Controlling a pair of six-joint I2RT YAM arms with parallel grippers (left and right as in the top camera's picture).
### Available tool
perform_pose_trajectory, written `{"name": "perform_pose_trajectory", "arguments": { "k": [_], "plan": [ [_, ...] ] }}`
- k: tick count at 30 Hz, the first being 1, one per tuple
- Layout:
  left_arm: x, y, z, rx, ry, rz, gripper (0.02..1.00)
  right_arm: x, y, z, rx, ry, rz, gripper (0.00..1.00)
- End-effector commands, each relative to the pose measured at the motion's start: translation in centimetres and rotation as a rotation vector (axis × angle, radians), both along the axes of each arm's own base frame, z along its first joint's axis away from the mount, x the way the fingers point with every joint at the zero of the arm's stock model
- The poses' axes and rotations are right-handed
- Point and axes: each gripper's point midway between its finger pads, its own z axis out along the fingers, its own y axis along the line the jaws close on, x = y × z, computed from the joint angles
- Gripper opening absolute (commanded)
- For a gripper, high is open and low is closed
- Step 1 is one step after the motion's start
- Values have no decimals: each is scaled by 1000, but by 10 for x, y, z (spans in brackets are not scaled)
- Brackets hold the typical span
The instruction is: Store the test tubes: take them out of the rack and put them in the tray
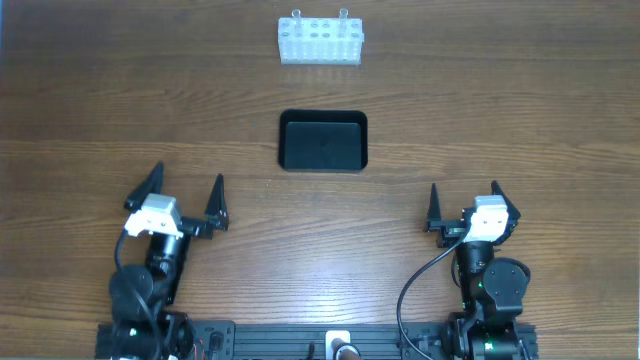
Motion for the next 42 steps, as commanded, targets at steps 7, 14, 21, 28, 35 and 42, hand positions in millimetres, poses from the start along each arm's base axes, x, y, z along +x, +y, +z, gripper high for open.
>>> {"name": "perform_pose_trajectory", "arguments": {
  "k": [7,14,21,28,35,42],
  "plan": [
    [66,-18,36,14,116,-43,998,0,0,-2,0,3,0,993],
    [149,-50,67,28,178,-96,998,0,0,-2,0,4,0,991],
    [206,-99,59,54,263,-151,998,0,0,-2,0,3,0,991],
    [236,-142,32,86,313,-139,1000,0,0,-2,0,3,1,993],
    [256,-167,7,108,359,-131,1000,0,0,-2,0,4,1,993],
    [286,-184,-15,80,519,-37,998,0,0,-2,0,4,0,993]
  ]
}}
